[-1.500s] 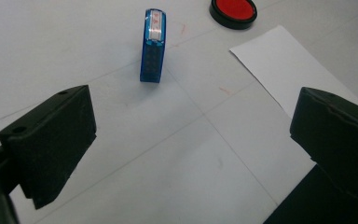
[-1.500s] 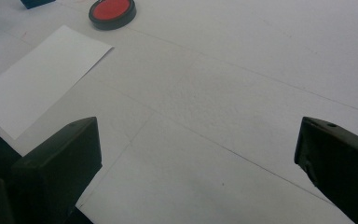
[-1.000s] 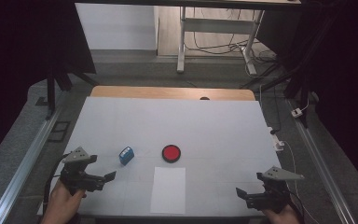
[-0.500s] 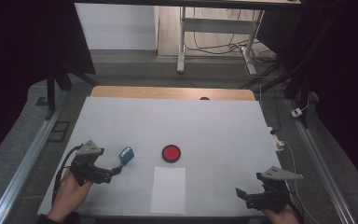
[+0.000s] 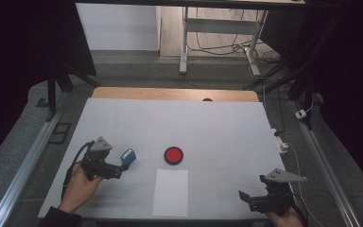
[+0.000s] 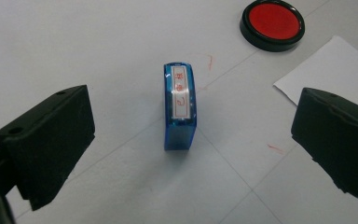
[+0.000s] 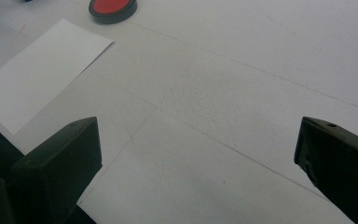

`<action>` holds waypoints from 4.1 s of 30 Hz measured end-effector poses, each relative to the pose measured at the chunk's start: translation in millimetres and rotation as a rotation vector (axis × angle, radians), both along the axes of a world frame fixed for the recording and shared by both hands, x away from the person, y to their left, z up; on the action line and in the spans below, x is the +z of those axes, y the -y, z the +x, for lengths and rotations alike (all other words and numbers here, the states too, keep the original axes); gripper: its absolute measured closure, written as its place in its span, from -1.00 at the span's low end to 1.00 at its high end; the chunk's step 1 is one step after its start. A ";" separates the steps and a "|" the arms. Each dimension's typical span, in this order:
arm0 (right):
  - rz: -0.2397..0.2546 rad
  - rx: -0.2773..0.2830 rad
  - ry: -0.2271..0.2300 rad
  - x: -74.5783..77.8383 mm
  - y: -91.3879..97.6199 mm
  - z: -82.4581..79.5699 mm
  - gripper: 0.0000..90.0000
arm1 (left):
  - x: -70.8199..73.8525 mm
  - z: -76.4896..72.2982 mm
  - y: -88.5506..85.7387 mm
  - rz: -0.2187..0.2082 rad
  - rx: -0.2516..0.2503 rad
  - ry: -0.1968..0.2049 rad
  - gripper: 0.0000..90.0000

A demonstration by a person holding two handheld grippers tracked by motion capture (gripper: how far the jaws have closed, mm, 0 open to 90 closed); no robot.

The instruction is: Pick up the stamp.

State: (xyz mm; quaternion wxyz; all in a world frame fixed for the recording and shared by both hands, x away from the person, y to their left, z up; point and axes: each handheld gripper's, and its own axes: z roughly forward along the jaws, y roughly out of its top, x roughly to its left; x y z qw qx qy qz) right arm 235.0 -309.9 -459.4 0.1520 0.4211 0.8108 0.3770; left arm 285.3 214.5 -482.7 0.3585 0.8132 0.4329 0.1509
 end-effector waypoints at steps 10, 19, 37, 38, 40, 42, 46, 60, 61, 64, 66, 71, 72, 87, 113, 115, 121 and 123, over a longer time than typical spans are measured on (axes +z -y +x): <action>-0.003 0.001 -0.001 -0.4 -0.5 0.3 -0.98 | -4.3 17.1 5.4 0.021 -0.013 -0.023 -0.99; -0.006 0.002 -0.004 -0.4 -0.6 0.5 -0.98 | -6.8 30.4 13.0 0.049 -0.027 -0.029 -0.99; -0.009 0.009 -0.002 -0.4 -1.1 0.1 -0.98 | -23.0 41.5 16.8 0.067 -0.075 -0.090 -1.00; -0.010 0.009 -0.002 -0.4 -1.2 0.1 -0.98 | -24.5 41.8 17.0 0.074 -0.075 -0.099 -1.00; -0.011 0.009 -0.003 -0.4 -1.2 0.1 -0.98 | -27.0 42.6 17.2 0.085 -0.076 -0.112 -1.00; -0.011 0.010 -0.002 -0.4 -1.2 0.1 -0.98 | -27.8 43.1 17.0 0.096 -0.070 -0.119 -1.00; -0.011 0.011 -0.003 -0.4 -1.3 0.1 -0.98 | -26.7 41.9 17.3 0.113 -0.053 -0.105 -0.93; -0.015 0.014 -0.007 -0.4 -1.7 0.2 -0.98 | -16.5 35.9 13.9 0.126 -0.074 -0.072 0.04; -0.016 0.014 -0.007 -0.4 -1.7 0.2 -0.98 | -16.2 35.8 13.5 0.124 -0.075 -0.074 0.09; -0.016 0.015 -0.008 -0.4 -1.7 0.2 -0.98 | -15.5 35.6 12.9 0.118 -0.078 -0.077 0.23; -0.015 0.015 -0.008 -0.5 -1.7 0.2 -0.98 | -15.2 35.5 12.8 0.117 -0.079 -0.078 0.30; -0.014 0.015 -0.008 -0.6 -2.0 0.3 -0.98 | -14.9 35.1 13.3 0.122 -0.090 -0.083 0.52; -0.014 0.015 -0.008 -0.6 -2.1 0.2 -0.98 | -14.8 35.0 13.6 0.123 -0.091 -0.081 0.54; -0.016 0.020 -0.006 -0.7 -2.3 0.2 -0.98 | -11.0 34.3 15.3 0.102 -0.106 -0.101 0.56; -0.019 0.024 -0.007 -0.8 -2.6 0.0 -0.98 | 20.3 14.6 27.9 0.012 -0.208 0.017 0.57; -0.019 0.024 -0.008 -0.8 -2.7 0.1 -0.98 | 22.8 13.9 27.8 -0.009 -0.216 0.022 0.57; -0.019 0.023 -0.009 -0.9 -2.8 0.3 -0.98 | 29.8 11.8 32.3 -0.029 -0.237 0.047 0.57; -0.019 0.023 -0.010 -0.9 -2.8 0.3 -0.98 | 31.9 10.7 34.9 -0.025 -0.250 0.053 0.57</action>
